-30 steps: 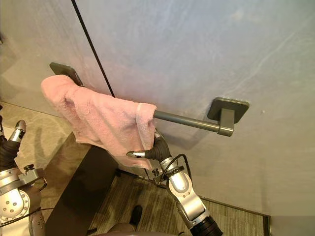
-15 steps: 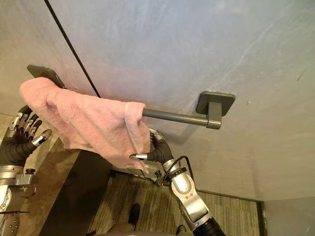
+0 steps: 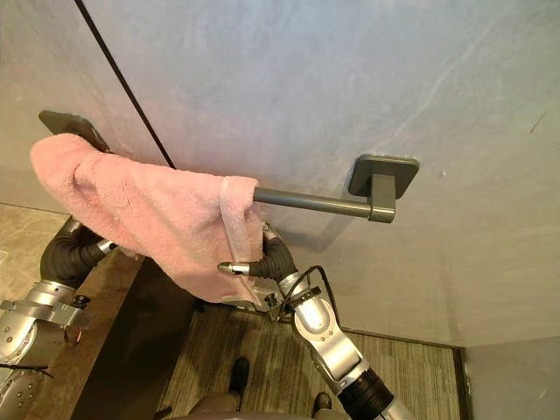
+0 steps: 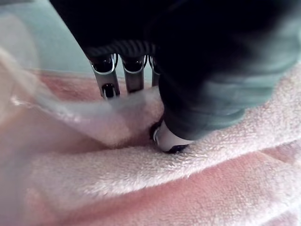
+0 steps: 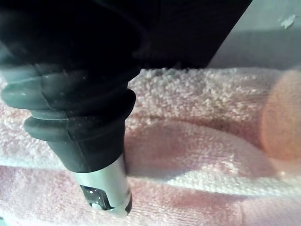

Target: Organize washtable

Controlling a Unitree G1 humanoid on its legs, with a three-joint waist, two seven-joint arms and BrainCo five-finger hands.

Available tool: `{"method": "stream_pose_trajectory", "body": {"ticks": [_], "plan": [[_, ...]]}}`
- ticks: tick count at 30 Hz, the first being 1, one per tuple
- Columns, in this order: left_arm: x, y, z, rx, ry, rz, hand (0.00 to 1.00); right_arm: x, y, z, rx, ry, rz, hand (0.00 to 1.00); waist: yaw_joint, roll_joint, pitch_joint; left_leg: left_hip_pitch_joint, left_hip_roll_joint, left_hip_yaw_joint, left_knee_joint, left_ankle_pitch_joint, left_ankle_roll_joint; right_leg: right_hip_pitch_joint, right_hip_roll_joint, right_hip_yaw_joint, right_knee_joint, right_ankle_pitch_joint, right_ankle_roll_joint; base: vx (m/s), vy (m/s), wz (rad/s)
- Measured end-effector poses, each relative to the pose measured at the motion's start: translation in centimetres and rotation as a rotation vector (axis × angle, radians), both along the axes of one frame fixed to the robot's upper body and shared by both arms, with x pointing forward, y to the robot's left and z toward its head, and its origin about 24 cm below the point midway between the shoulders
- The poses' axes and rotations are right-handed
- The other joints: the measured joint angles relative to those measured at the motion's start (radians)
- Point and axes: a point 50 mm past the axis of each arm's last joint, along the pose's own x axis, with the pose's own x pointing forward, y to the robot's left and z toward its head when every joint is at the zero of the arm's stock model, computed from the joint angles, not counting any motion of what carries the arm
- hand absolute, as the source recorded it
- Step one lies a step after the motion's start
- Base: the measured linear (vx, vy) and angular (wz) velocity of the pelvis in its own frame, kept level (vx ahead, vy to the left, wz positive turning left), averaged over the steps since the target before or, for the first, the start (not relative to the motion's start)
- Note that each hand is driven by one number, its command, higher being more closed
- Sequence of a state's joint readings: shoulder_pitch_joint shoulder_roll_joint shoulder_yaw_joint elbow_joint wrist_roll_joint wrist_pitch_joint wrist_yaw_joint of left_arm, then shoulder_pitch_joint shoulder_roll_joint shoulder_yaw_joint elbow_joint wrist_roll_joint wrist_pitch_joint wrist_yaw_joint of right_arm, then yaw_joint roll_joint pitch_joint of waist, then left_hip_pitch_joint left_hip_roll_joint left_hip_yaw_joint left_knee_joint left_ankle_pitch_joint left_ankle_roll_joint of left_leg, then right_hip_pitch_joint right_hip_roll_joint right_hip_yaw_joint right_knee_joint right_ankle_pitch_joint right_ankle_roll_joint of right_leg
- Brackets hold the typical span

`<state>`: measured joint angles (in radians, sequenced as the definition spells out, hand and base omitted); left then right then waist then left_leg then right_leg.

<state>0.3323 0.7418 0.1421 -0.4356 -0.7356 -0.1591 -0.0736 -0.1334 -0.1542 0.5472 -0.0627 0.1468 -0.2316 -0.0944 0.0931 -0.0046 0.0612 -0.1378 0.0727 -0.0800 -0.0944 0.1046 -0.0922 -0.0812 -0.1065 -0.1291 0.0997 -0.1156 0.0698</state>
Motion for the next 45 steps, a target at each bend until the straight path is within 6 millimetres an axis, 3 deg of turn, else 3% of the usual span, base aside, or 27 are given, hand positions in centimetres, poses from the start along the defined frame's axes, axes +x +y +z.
{"method": "stream_pose_trajectory", "body": {"ticks": [8,11,15,20,23,32,39,40,45], "plan": [[-0.1,-0.3,-0.2,-0.041,-0.008,0.028,1.00,0.2,-0.3,0.2,-0.001,-0.012,-0.022,1.00,-0.001,-0.001,0.000,0.008,0.000,0.005,-0.001,0.000,0.001,-0.001,0.000,0.013,0.000,0.004,0.002,-0.02,0.004,-0.03],[-0.4,-0.9,-0.1,-0.056,-0.036,0.029,1.00,0.2,-1.4,-0.2,-0.024,-0.017,-0.071,1.00,0.000,-0.003,-0.001,0.016,0.000,0.003,-0.001,0.001,0.001,0.009,-0.001,0.011,-0.001,0.004,0.002,-0.01,0.001,0.03],[-0.6,-1.2,-0.6,-0.090,-0.046,0.048,1.00,-0.1,-4.4,-0.6,-0.010,-0.007,-0.185,1.00,-0.002,-0.005,-0.001,0.020,-0.001,0.004,-0.008,0.003,0.001,0.013,-0.001,0.011,-0.001,0.006,0.005,-0.05,0.006,0.01],[-0.9,-1.7,-1.3,-0.074,-0.040,0.054,1.00,0.1,-7.4,-0.6,-0.031,-0.020,-0.319,1.00,-0.026,-0.006,-0.001,0.028,0.000,0.015,-0.009,0.001,-0.001,0.024,0.001,0.022,-0.024,0.019,-0.001,-0.06,0.011,-0.06],[-0.9,-2.3,-1.7,-0.078,-0.043,0.054,1.00,0.1,-7.9,0.0,-0.023,-0.043,-0.340,1.00,-0.034,-0.007,-0.001,0.029,0.000,0.028,-0.009,0.001,-0.001,0.023,0.001,0.034,-0.036,0.027,0.005,-0.02,0.009,-0.13],[-1.1,-2.9,-2.5,-0.128,-0.053,0.110,1.00,-0.8,-7.6,-1.1,-0.024,-0.002,-0.339,1.00,-0.055,-0.015,-0.007,0.030,-0.002,0.036,-0.003,0.005,0.004,0.026,0.000,0.047,-0.050,0.042,0.014,0.04,-0.005,-0.04],[-1.2,-3.3,-2.9,-0.151,-0.058,0.142,1.00,-0.7,-7.6,-1.3,-0.021,0.013,-0.334,1.00,-0.053,-0.015,-0.011,0.035,-0.001,0.046,-0.009,0.005,0.004,0.027,0.000,0.050,-0.050,0.042,0.014,0.00,0.000,0.00],[-1.2,-3.3,-2.9,-0.149,-0.058,0.149,1.00,-0.7,-7.5,-1.4,-0.016,0.019,-0.333,0.00,-0.053,-0.015,-0.014,0.035,-0.001,0.047,-0.009,0.005,0.004,0.027,0.000,0.051,-0.050,0.042,0.014,0.00,0.000,0.00],[-1.2,-3.2,-3.5,-0.182,-0.044,0.187,1.00,-0.6,-7.6,-2.3,-0.001,0.063,-0.330,0.00,-0.054,-0.017,-0.037,0.036,-0.001,0.052,-0.009,0.005,0.004,0.027,-0.001,0.052,-0.051,0.042,0.014,0.00,0.000,0.00]]}}
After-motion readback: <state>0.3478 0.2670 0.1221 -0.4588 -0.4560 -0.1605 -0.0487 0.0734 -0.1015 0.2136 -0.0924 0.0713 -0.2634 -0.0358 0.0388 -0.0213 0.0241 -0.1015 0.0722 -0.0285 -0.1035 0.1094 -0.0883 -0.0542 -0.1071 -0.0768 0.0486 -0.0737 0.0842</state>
